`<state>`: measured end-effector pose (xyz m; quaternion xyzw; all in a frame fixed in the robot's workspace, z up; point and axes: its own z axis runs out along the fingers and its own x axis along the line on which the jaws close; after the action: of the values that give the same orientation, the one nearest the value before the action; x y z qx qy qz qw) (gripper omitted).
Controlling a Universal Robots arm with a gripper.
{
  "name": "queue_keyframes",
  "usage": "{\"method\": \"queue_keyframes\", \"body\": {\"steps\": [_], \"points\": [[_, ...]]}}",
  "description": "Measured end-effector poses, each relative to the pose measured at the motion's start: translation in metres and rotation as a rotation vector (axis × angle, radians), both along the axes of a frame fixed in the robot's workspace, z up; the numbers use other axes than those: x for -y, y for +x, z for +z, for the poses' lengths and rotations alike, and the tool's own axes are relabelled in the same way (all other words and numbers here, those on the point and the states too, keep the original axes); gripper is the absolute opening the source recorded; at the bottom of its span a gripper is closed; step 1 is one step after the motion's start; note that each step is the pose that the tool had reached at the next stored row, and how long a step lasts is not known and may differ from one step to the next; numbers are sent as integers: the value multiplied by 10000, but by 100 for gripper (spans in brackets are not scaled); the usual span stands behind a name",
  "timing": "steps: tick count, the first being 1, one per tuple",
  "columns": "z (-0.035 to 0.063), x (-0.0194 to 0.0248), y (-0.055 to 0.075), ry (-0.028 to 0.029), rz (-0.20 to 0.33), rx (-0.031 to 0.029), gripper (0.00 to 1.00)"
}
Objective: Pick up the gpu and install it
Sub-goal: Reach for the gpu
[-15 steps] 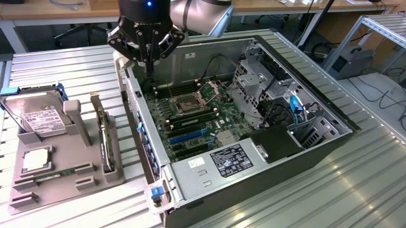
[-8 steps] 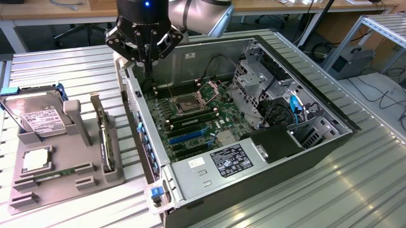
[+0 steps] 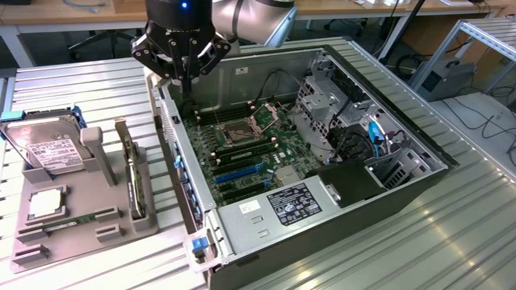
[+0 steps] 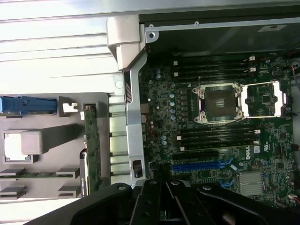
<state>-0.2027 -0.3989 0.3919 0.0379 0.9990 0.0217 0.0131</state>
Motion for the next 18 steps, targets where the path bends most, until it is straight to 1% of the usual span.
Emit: {"method": "queue_keyframes", "body": {"steps": [18], "points": [[-2, 0, -60, 0, 0, 0, 11]]}}
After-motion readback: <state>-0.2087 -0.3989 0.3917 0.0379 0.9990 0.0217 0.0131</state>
